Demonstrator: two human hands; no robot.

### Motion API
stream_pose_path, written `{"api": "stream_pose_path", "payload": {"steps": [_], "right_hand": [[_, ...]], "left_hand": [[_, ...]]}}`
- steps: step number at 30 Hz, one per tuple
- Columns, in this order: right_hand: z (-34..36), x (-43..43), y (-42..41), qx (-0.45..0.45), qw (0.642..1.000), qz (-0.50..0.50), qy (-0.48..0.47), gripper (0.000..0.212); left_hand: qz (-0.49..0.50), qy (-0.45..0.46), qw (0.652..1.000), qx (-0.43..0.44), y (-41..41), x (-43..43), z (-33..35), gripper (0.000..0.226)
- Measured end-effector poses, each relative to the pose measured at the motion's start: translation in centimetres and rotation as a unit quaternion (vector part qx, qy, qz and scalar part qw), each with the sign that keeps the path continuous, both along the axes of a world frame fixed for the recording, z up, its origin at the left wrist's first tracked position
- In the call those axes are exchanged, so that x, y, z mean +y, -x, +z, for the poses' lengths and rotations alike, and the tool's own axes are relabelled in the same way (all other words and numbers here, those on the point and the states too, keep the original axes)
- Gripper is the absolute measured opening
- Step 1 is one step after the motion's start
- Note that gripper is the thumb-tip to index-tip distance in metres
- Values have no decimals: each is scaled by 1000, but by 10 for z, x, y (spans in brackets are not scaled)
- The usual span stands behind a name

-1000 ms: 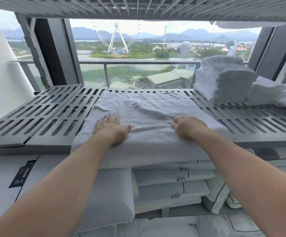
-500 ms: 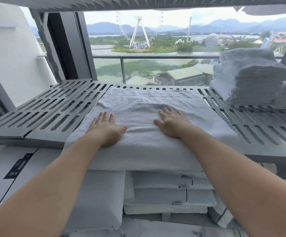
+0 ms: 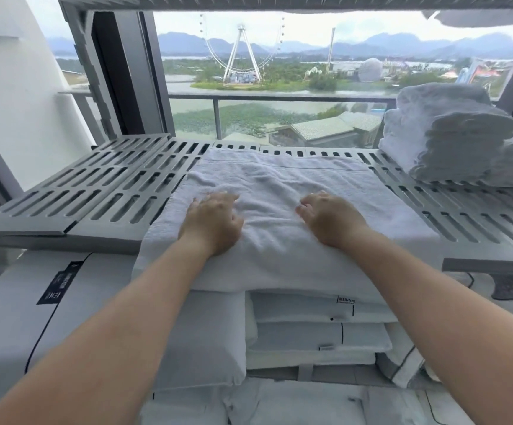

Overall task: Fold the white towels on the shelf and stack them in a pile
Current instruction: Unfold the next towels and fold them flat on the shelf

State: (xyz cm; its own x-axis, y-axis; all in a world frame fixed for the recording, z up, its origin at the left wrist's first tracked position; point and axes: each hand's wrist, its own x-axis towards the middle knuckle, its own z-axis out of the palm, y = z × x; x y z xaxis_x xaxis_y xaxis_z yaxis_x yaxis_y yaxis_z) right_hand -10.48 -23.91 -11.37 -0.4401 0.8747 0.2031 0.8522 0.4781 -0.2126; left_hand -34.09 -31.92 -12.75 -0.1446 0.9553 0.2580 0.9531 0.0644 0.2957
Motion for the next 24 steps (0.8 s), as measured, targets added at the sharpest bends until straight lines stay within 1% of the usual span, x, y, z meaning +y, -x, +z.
{"api": "stream_pose_path", "payload": {"steps": [2,4,7,9,11,13,15,16,17,19,20,21,22,24], "right_hand": [[-1,-20,-1,36,994,5,-100,34],[-5,-39,-3,42,978,35,-201,30],[-20,-62,-11,10,947,115,-299,26],[-35,-73,-15,4,935,142,-326,21],[-46,-82,-17,21,932,138,-333,19],[-53,-88,-19,21,937,133,-322,19],[-57,-93,-25,3,944,131,-303,28],[-58,-95,-28,-12,949,130,-288,39],[-60,-98,-31,-36,953,127,-272,54],[-64,-103,-36,-103,959,107,-242,90],[-67,-105,-36,-133,960,88,-229,104],[-69,-107,-34,-153,961,68,-222,111],[-72,-108,-31,-157,960,47,-227,111],[-75,-109,-29,-131,955,16,-265,100]], "left_hand": [[-61,-112,992,-16,2,-8,-2,42],[-113,-175,978,-10,4,-16,-5,29],[-179,-244,953,6,-1,-33,-6,31],[-226,-266,937,30,-8,-47,-9,31],[-256,-244,933,70,-14,-60,-14,33],[-261,-199,941,86,-15,-70,-18,38],[-250,-162,951,87,-14,-77,-20,41],[-243,-145,954,97,-13,-80,-21,42],[-236,-129,956,117,-13,-82,-22,47],[-216,-96,956,173,-16,-84,-24,65],[-199,-82,956,201,-18,-85,-25,76],[-180,-71,956,222,-21,-85,-26,85],[-162,-61,957,234,-23,-85,-27,94],[-139,-45,957,250,-30,-84,-30,105]]}}
